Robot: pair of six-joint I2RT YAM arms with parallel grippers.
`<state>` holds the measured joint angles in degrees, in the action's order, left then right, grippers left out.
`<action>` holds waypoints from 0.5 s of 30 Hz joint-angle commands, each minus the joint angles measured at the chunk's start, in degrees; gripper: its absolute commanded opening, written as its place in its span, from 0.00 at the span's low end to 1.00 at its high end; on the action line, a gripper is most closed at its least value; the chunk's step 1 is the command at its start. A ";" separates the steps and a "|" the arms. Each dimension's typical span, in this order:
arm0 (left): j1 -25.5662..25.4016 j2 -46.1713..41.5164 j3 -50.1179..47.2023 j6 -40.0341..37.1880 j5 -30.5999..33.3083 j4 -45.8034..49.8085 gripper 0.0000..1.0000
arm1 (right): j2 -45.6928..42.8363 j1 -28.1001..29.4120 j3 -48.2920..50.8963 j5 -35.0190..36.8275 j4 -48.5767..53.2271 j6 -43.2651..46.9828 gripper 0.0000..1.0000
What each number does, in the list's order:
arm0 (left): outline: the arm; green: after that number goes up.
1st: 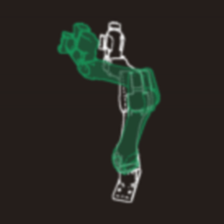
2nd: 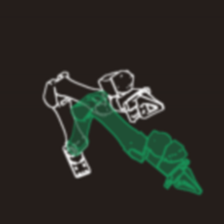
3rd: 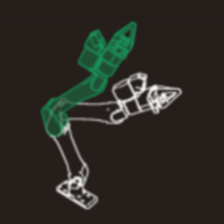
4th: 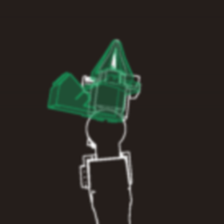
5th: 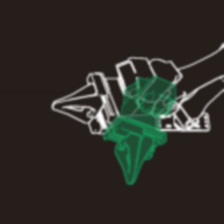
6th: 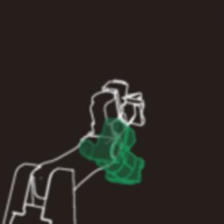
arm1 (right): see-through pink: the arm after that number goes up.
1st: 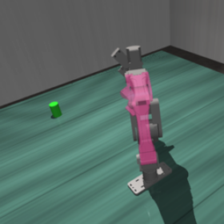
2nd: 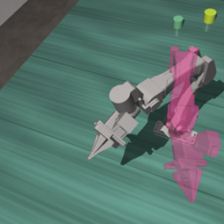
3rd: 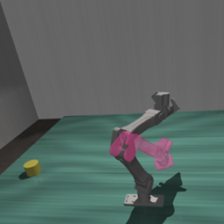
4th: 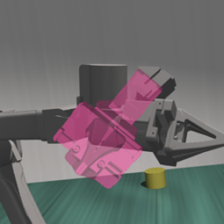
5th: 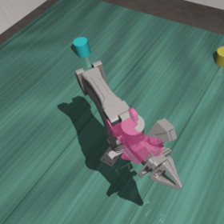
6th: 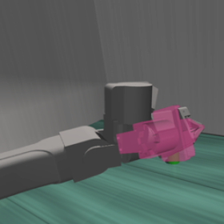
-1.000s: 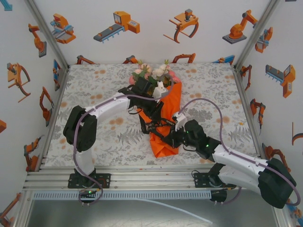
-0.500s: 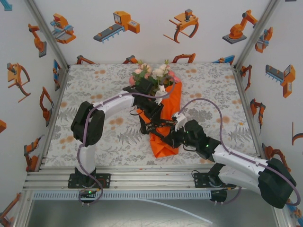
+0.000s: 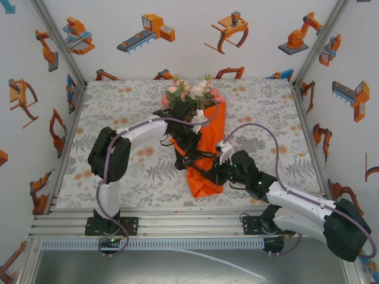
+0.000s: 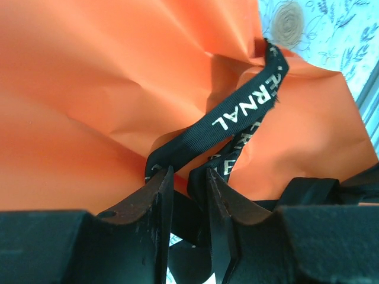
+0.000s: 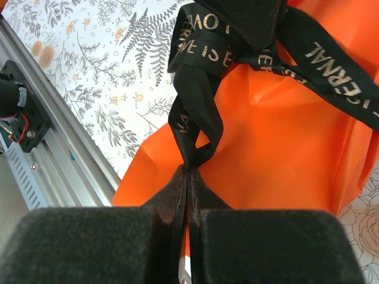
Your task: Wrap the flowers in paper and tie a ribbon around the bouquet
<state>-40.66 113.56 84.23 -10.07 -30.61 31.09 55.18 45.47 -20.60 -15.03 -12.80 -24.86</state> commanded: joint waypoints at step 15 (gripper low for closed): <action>2.55 -8.11 -3.60 3.44 -7.83 -3.38 0.00 | -1.34 0.41 -0.16 1.36 1.28 0.77 0.00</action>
<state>-38.17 110.06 81.43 -8.49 -33.87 29.87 54.24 45.47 -20.60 -14.55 -12.21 -24.84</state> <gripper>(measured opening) 0.008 0.005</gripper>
